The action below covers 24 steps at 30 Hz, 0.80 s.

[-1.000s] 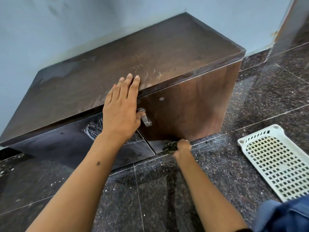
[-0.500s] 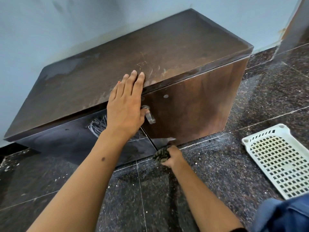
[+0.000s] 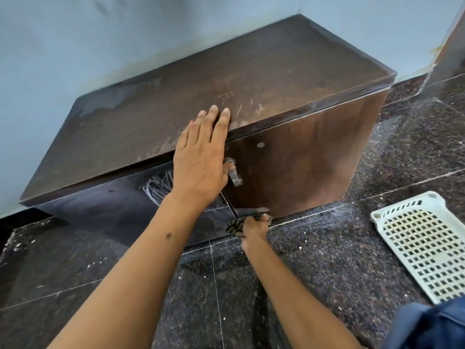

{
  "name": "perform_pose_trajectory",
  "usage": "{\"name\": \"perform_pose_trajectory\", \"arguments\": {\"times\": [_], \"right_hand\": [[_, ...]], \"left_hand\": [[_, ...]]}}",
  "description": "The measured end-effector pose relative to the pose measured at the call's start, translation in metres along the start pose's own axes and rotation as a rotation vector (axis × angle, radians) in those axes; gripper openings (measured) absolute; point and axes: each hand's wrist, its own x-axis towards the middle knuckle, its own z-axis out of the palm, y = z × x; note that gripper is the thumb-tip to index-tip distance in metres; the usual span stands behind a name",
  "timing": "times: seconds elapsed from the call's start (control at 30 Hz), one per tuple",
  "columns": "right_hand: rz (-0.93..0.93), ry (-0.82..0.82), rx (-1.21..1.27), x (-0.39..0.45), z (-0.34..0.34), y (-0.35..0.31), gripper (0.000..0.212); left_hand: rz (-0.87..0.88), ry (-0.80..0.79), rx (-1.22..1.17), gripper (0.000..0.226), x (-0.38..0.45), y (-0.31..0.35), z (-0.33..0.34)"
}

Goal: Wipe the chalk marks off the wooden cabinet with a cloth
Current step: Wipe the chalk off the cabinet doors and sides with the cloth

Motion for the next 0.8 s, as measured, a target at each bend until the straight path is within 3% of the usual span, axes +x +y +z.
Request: {"name": "perform_pose_trajectory", "arguments": {"times": [0.07, 0.13, 0.23, 0.37, 0.47, 0.57, 0.67, 0.73, 0.8], "right_hand": [[0.036, -0.049, 0.072, -0.005, -0.005, -0.016, 0.028], [-0.023, -0.003, 0.149, -0.010, -0.005, -0.036, 0.026], [-0.222, 0.152, 0.118, -0.029, 0.009, -0.043, 0.046], [-0.332, 0.069, 0.019, -0.042, 0.037, 0.000, 0.068], [-0.207, 0.059, 0.034, -0.029, 0.028, 0.007, 0.066], [-0.047, 0.038, 0.090, 0.008, 0.009, -0.001, 0.038], [-0.012, 0.007, 0.071, 0.024, 0.001, 0.004, 0.040], [-0.053, 0.027, 0.067, 0.002, 0.015, 0.014, 0.036], [-0.089, -0.036, 0.030, -0.028, 0.032, 0.029, 0.045]], "left_hand": [[0.016, -0.009, 0.008, 0.090, 0.000, -0.002, -0.001], [0.058, -0.024, 0.024, 0.095, 0.001, -0.006, -0.004], [0.042, -0.044, 0.046, 0.104, -0.005, -0.016, -0.005], [-0.096, -0.020, 0.058, 0.102, -0.017, -0.026, -0.003], [-0.093, 0.008, 0.065, 0.093, -0.017, -0.028, 0.001], [-0.104, 0.028, 0.079, 0.090, -0.017, -0.029, 0.006], [-0.110, 0.046, 0.096, 0.088, -0.017, -0.029, 0.010], [-0.111, 0.068, 0.108, 0.088, -0.017, -0.030, 0.012], [-0.113, 0.090, 0.105, 0.088, -0.018, -0.030, 0.014]]}}
